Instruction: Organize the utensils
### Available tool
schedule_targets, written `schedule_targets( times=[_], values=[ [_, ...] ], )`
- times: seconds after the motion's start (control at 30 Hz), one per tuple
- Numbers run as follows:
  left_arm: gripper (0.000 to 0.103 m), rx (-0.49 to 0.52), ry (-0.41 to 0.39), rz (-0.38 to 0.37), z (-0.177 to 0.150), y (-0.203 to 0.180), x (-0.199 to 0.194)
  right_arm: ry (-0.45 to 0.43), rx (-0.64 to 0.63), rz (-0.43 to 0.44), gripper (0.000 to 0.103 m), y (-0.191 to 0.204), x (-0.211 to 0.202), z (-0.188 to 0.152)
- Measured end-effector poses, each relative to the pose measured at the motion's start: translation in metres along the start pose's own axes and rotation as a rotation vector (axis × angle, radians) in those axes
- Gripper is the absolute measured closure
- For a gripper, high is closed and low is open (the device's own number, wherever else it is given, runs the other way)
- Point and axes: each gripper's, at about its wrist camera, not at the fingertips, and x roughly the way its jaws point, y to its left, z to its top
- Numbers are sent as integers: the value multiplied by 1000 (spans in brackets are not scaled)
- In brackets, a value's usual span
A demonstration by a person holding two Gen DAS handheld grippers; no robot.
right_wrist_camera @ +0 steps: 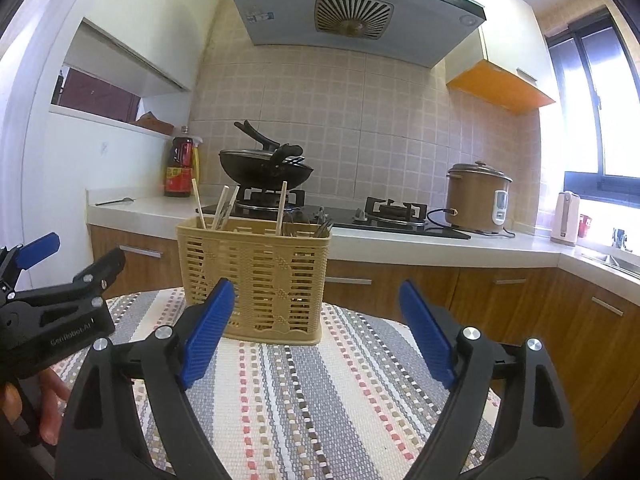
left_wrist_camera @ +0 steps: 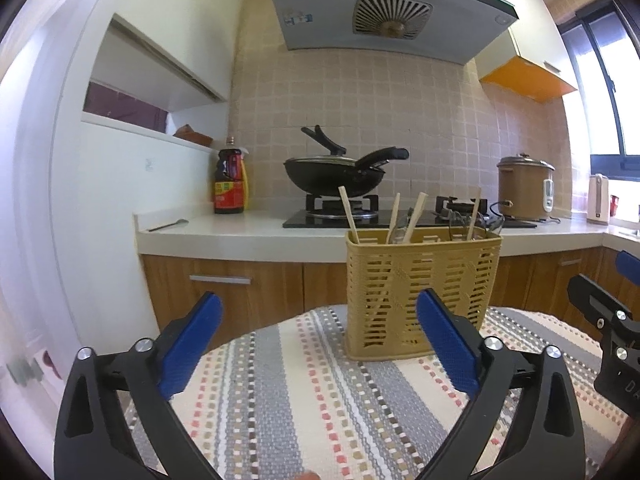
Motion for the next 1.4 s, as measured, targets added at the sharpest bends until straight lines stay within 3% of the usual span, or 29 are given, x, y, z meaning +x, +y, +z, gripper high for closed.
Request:
schedule_targets(
  times=[0.7,0.83,1.4],
  values=[
    [8,10,44,26,-4,-1,6,12,29,-4,13,-6,2,0],
    [8,13,44,25,-4,-2,6,18,40,3,8,-8,3,0],
    [8,10,65,40,-6,0,11,60,88,-8,8,-18,13,-2]
  ],
)
